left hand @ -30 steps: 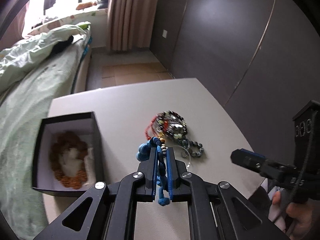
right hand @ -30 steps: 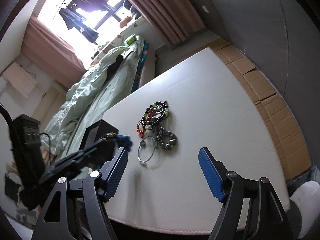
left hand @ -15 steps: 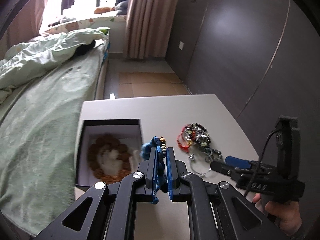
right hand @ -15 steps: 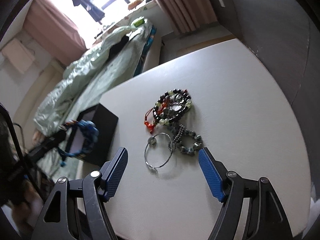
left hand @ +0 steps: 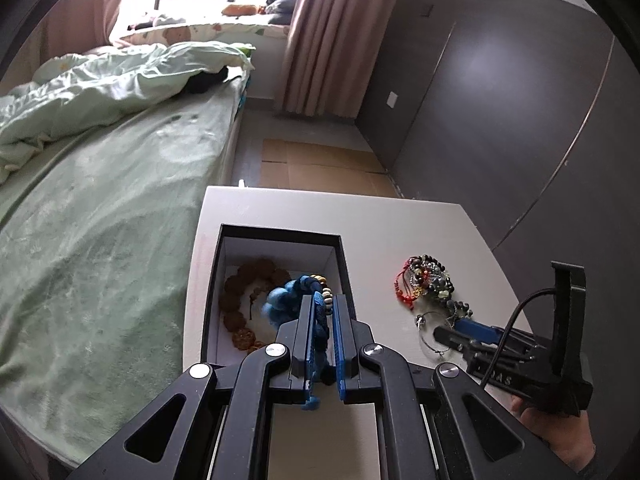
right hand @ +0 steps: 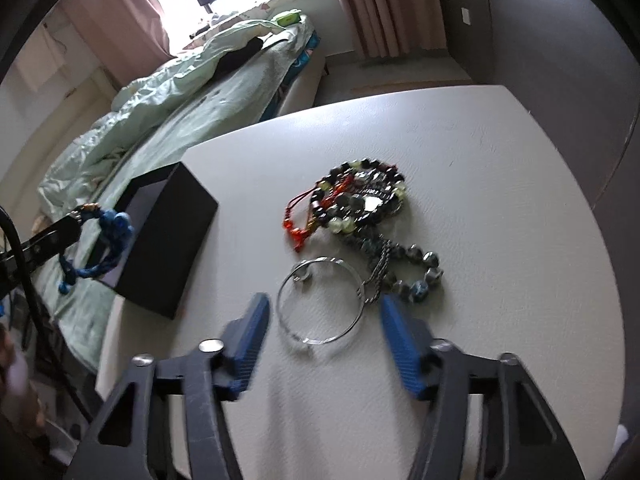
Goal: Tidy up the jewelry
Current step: 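Lower the blue beaded piece into the black box and release it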
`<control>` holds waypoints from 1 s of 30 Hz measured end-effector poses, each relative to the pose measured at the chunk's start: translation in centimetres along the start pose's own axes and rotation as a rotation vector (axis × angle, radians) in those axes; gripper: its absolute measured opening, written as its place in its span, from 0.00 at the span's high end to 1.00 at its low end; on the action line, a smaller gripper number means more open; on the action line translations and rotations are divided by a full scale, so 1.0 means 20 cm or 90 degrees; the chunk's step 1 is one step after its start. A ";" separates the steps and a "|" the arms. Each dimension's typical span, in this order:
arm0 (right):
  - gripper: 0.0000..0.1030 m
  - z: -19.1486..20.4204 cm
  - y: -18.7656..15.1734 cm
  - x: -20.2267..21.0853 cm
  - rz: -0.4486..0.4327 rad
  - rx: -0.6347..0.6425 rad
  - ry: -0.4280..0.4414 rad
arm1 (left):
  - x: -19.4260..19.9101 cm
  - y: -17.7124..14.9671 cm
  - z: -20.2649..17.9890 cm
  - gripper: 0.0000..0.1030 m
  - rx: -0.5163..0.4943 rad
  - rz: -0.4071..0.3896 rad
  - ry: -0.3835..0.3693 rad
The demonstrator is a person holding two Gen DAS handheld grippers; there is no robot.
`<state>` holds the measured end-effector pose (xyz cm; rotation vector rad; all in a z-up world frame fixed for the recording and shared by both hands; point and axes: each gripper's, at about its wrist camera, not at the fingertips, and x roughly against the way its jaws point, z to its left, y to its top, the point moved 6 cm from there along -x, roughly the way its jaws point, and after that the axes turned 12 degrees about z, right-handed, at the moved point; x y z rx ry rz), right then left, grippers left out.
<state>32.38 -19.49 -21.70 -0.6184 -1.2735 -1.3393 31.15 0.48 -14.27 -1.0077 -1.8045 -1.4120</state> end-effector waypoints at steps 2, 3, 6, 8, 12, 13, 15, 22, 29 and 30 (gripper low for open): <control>0.70 -0.02 0.02 0.00 0.004 0.003 -0.020 | 0.00 0.00 0.01 0.92 0.001 0.001 -0.001; 0.75 -0.04 0.02 -0.01 0.008 0.006 -0.031 | -0.01 0.00 0.01 0.92 0.002 0.001 -0.003; 0.92 -0.06 0.02 0.00 0.022 0.026 -0.060 | -0.02 0.00 0.00 0.92 0.002 0.003 -0.007; 0.96 -0.08 0.01 0.01 0.031 0.036 -0.060 | -0.03 0.00 0.01 0.92 0.002 0.005 -0.010; 0.97 -0.10 -0.03 0.04 0.036 0.028 -0.040 | -0.07 0.01 0.02 0.92 0.008 0.010 -0.015; 0.97 -0.09 -0.03 0.05 0.033 0.026 -0.032 | -0.08 0.01 0.02 0.92 0.009 0.011 -0.015; 0.97 -0.09 -0.05 0.08 0.023 0.021 -0.021 | -0.10 0.02 0.03 0.92 0.013 0.014 -0.017; 0.97 -0.02 -0.03 0.23 -0.016 0.030 0.000 | -0.15 0.04 0.06 0.91 0.027 0.038 -0.023; 0.97 0.16 0.06 0.36 -0.056 0.075 0.001 | -0.08 0.03 0.10 0.41 0.048 0.020 -0.033; 0.97 0.18 0.07 0.37 -0.061 0.080 0.002 | -0.06 0.02 0.11 0.40 0.048 0.011 -0.032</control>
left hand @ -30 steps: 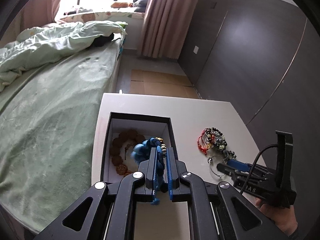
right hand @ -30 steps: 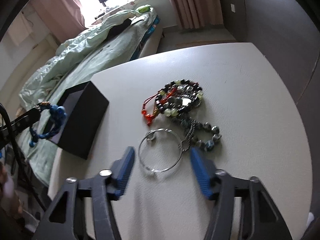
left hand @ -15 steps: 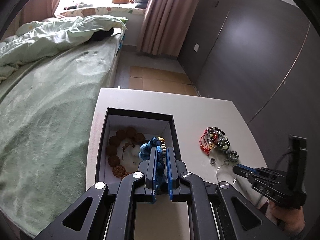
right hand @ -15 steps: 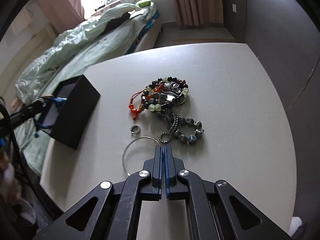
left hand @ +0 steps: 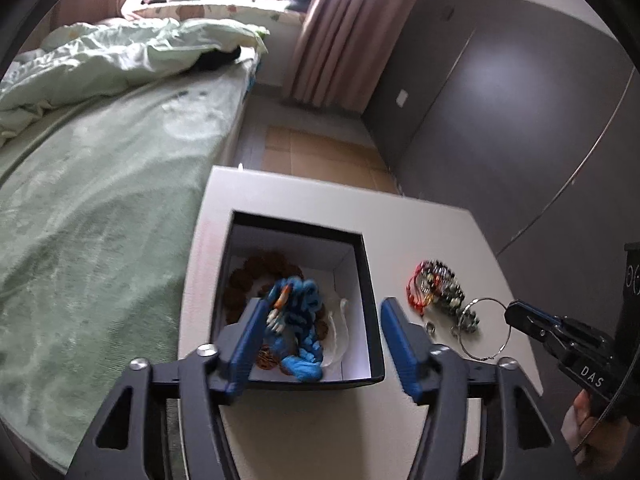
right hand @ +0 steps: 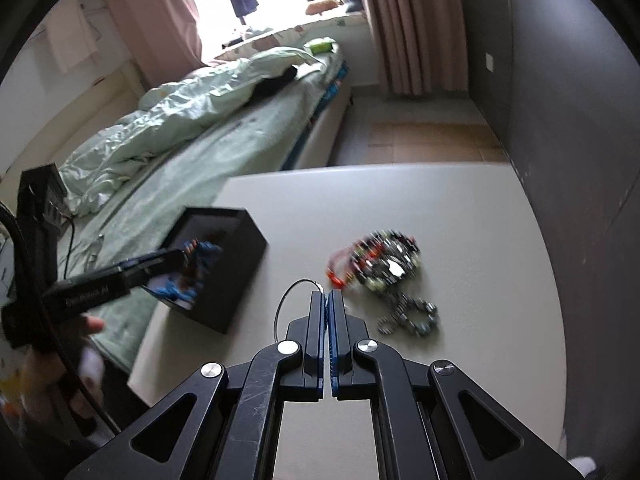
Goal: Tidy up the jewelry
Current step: 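Lower the blue beaded piece into the black box and release it, then move the left gripper back over the remaining jewelry pile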
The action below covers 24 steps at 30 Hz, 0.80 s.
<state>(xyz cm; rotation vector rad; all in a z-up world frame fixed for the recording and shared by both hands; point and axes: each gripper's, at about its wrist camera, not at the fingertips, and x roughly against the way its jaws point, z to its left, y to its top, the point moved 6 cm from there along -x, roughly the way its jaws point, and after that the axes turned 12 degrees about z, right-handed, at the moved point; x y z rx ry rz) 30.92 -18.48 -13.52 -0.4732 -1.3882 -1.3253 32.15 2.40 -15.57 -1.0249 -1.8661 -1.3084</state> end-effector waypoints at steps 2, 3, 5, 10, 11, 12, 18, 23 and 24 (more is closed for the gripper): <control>0.97 0.05 0.04 0.02 -0.009 0.010 0.002 | 0.03 0.00 0.01 0.40 -0.003 -0.006 0.007; 0.97 0.08 0.05 0.03 -0.013 0.014 0.006 | 0.05 0.00 0.02 0.40 -0.003 -0.012 0.009; 0.97 0.12 0.08 0.04 -0.021 0.023 0.010 | 0.08 -0.01 0.04 0.40 0.000 -0.019 0.010; 0.97 0.23 0.15 0.03 -0.031 0.043 0.022 | 0.13 -0.02 0.12 0.40 0.017 -0.029 0.013; 0.97 0.25 0.16 0.03 -0.032 0.047 0.024 | 0.14 -0.03 0.13 0.40 0.019 -0.030 0.013; 0.97 0.28 0.17 0.02 -0.033 0.050 0.027 | 0.16 -0.04 0.15 0.40 0.022 -0.032 0.014; 0.97 0.42 0.22 -0.02 -0.034 0.068 0.045 | 0.21 -0.07 0.24 0.40 0.038 -0.042 0.026; 0.97 0.52 0.25 -0.10 -0.024 0.078 0.065 | 0.26 -0.10 0.32 0.40 0.050 -0.049 0.035; 0.97 0.54 0.26 -0.11 -0.021 0.079 0.072 | 0.26 -0.10 0.33 0.40 0.055 -0.049 0.036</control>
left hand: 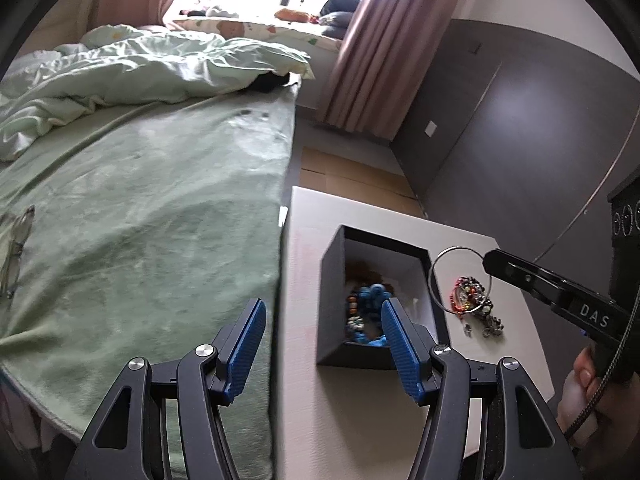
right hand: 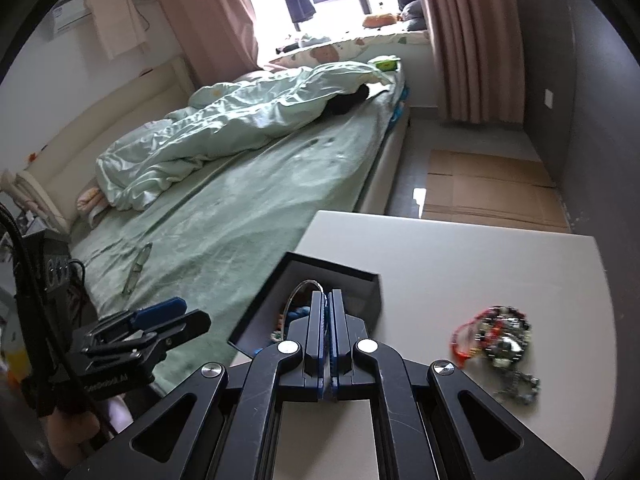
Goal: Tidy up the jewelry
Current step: 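Move the left gripper back over the remaining jewelry pile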
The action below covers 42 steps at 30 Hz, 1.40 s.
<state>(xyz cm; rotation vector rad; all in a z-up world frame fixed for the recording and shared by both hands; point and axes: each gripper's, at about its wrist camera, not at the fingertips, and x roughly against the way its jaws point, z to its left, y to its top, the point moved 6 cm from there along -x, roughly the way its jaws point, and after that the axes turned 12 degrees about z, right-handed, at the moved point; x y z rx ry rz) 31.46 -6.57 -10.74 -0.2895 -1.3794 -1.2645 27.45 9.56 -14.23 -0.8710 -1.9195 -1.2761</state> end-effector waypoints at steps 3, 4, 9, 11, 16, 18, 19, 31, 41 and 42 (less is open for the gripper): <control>0.97 0.04 0.02 -0.06 0.002 0.000 0.023 | 0.01 -0.01 0.04 0.40 0.011 0.000 0.001; 0.97 0.05 0.03 -0.08 0.005 -0.002 0.035 | 0.01 -0.01 0.06 0.40 0.013 0.001 0.001; 0.42 0.02 0.01 -0.15 0.038 -0.032 0.024 | 0.02 -0.01 0.07 0.39 0.012 0.000 -0.001; 0.42 0.01 -0.01 -0.12 0.029 -0.034 0.019 | 0.03 -0.02 0.06 0.35 0.011 -0.001 -0.004; 0.42 -0.09 -0.06 -0.02 0.020 -0.060 -0.002 | 0.03 -0.02 -0.01 0.34 -0.007 -0.001 -0.018; 0.42 -0.13 -0.10 0.03 0.016 -0.075 -0.007 | 0.03 -0.03 -0.06 0.34 -0.017 0.001 -0.023; 0.40 -0.15 -0.10 0.04 0.015 -0.079 -0.009 | 0.02 -0.03 -0.09 0.34 -0.023 0.003 -0.026; 0.29 -0.55 -0.36 0.30 -0.025 -0.192 -0.048 | -0.06 -0.08 -0.47 0.34 -0.121 0.026 -0.040; 0.29 -0.83 -0.56 0.41 -0.058 -0.271 -0.052 | -0.16 -0.11 -0.73 0.34 -0.185 0.050 -0.058; 0.29 -0.85 -0.58 0.42 -0.060 -0.278 -0.051 | -0.17 -0.11 -0.75 0.34 -0.192 0.051 -0.061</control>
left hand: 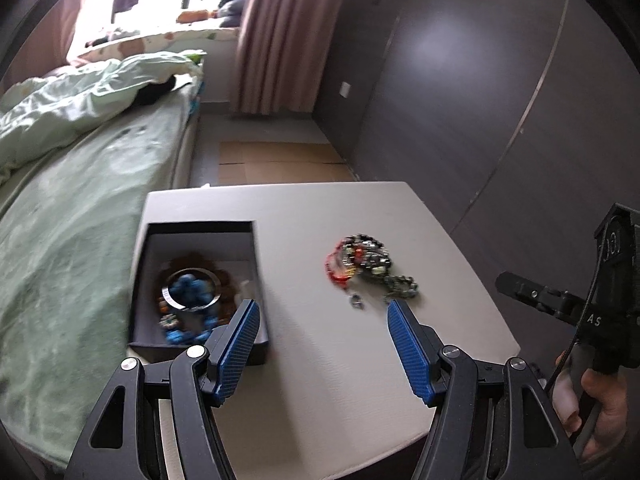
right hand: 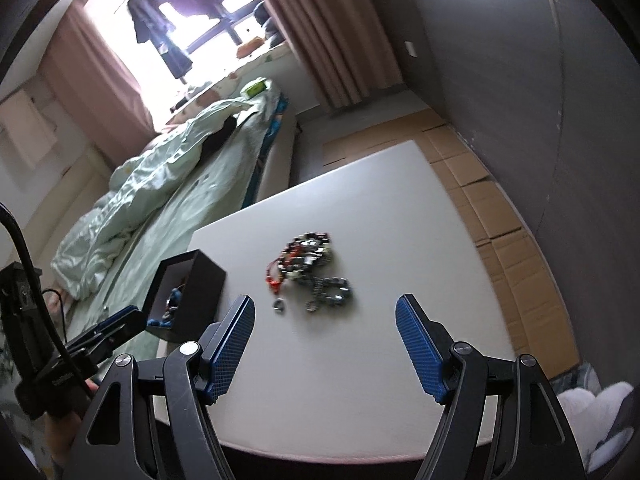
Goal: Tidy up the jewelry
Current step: 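Move the left gripper back over the remaining jewelry pile, then grasp a beaded necklace from the pile with the left gripper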
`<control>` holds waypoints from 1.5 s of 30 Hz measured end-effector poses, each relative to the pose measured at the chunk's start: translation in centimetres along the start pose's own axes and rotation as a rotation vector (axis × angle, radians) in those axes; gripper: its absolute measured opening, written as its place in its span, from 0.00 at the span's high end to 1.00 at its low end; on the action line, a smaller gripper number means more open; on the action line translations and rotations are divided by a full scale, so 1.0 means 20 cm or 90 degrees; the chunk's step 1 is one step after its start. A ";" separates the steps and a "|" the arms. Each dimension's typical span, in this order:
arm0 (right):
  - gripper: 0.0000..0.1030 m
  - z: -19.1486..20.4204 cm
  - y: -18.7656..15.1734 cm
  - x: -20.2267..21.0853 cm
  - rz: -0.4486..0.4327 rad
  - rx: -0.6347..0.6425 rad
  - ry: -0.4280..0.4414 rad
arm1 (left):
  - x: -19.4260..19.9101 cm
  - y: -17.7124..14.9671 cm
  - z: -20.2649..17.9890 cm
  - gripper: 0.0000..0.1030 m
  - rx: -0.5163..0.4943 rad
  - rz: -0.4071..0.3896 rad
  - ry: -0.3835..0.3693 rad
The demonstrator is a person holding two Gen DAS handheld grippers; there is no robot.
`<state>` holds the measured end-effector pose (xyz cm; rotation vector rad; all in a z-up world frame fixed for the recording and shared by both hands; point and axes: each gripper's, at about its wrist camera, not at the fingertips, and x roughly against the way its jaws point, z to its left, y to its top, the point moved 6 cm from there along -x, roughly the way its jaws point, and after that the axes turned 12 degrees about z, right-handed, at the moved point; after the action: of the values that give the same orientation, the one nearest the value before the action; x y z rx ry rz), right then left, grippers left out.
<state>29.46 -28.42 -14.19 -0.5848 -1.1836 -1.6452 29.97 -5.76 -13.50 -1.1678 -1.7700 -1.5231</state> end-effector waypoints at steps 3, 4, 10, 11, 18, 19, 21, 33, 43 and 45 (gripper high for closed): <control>0.29 -0.06 -0.02 0.00 -0.002 -0.014 0.004 | -0.05 0.03 -0.06 0.34 -0.014 0.009 -0.009; 0.29 -0.08 -0.03 -0.01 -0.002 -0.020 0.006 | -0.07 0.03 -0.07 0.34 -0.017 0.014 -0.012; 0.29 -0.15 -0.06 -0.05 0.005 -0.031 0.009 | -0.19 0.08 -0.14 0.34 -0.024 0.043 -0.030; 0.29 -0.16 -0.06 -0.06 0.005 -0.033 0.011 | -0.22 0.09 -0.15 0.35 -0.023 0.049 -0.033; 0.29 -0.20 -0.06 -0.13 0.016 -0.040 0.018 | -0.40 0.19 -0.17 0.41 -0.014 0.082 -0.043; 0.29 -0.20 -0.06 -0.14 0.016 -0.040 0.018 | -0.44 0.20 -0.17 0.44 -0.014 0.090 -0.033; 0.29 -0.20 -0.06 -0.15 0.016 -0.043 0.021 | -0.50 0.21 -0.16 0.46 -0.007 0.104 -0.032; 0.29 -0.24 -0.05 -0.18 0.023 -0.051 0.031 | -0.68 0.24 -0.10 0.80 0.046 0.143 -0.056; 0.30 -0.24 -0.06 -0.20 0.026 -0.057 0.041 | -0.51 0.28 -0.14 0.92 0.024 0.100 -0.062; 0.31 -0.24 -0.06 -0.21 0.029 -0.057 0.045 | -0.46 0.28 -0.14 0.92 0.019 0.092 -0.067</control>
<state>30.85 -30.82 -20.01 -0.6012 -1.0430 -1.6723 38.88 -10.96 -17.64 -1.3525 -1.7286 -1.3691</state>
